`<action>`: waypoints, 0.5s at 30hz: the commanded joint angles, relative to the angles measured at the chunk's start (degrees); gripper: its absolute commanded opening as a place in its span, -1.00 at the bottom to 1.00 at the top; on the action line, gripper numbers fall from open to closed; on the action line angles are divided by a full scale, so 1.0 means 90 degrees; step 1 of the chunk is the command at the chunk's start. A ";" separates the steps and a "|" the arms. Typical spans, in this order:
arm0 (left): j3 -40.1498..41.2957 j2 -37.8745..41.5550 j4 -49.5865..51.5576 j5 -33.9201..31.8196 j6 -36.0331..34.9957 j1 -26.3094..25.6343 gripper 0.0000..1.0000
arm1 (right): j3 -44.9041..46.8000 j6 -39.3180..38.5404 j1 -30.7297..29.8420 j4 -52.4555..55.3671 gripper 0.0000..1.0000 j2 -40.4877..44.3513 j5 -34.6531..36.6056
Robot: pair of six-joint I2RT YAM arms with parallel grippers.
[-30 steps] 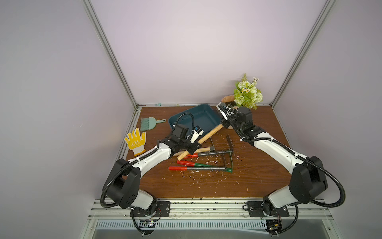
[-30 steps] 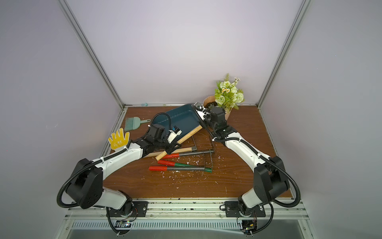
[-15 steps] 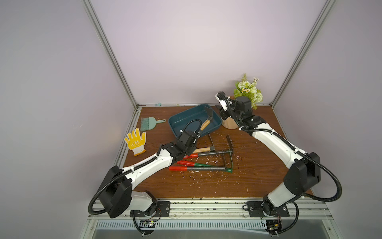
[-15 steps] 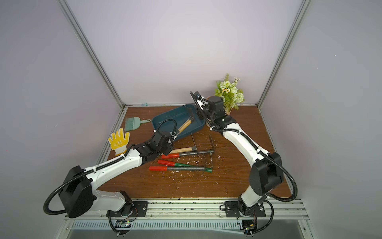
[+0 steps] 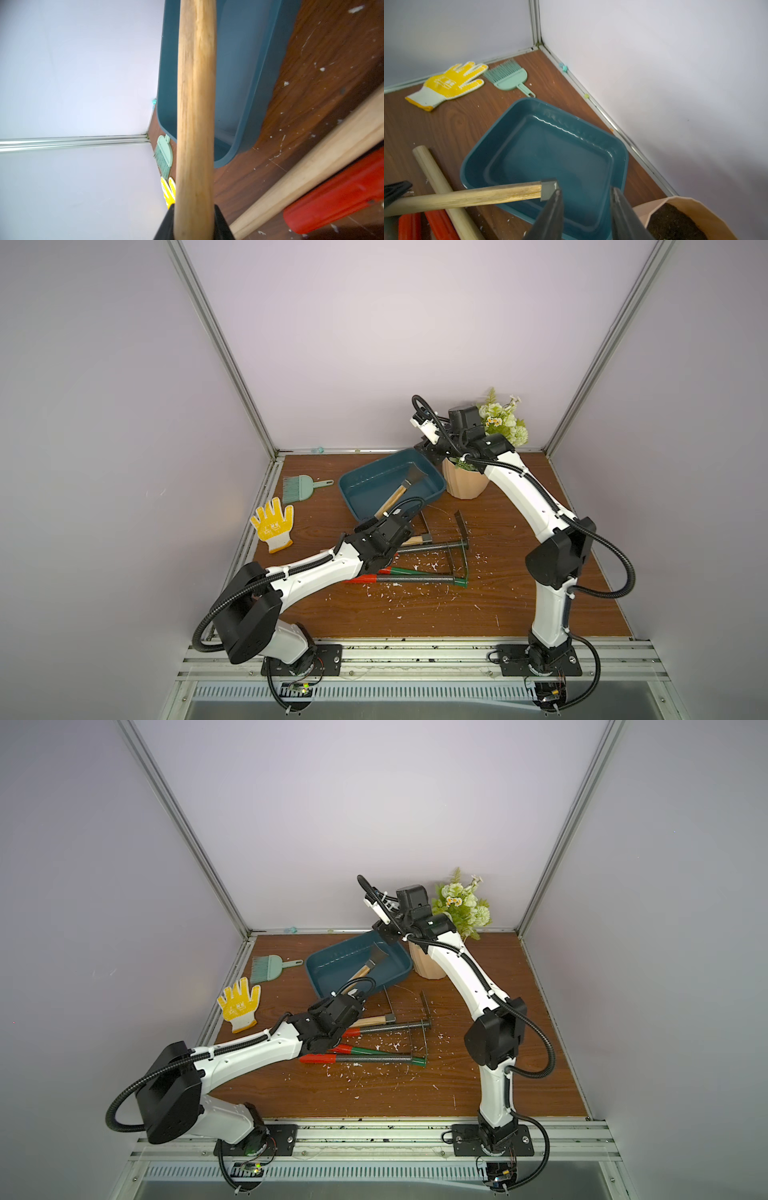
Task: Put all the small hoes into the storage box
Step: Pick up the hoe from the center of the board.
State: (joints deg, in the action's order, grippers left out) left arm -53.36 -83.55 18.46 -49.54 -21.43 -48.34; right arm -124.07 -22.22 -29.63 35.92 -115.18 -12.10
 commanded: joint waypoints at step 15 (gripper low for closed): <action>-0.0278 0.0370 -0.0283 -0.0976 -0.0234 -0.0269 -1.00 | -0.0303 -0.0258 -0.0107 0.0991 -0.19 -0.0457 0.0695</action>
State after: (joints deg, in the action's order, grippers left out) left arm -53.41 -82.96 18.35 -54.50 -25.74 -50.04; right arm -126.91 -23.31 -30.41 44.34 -120.25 -7.55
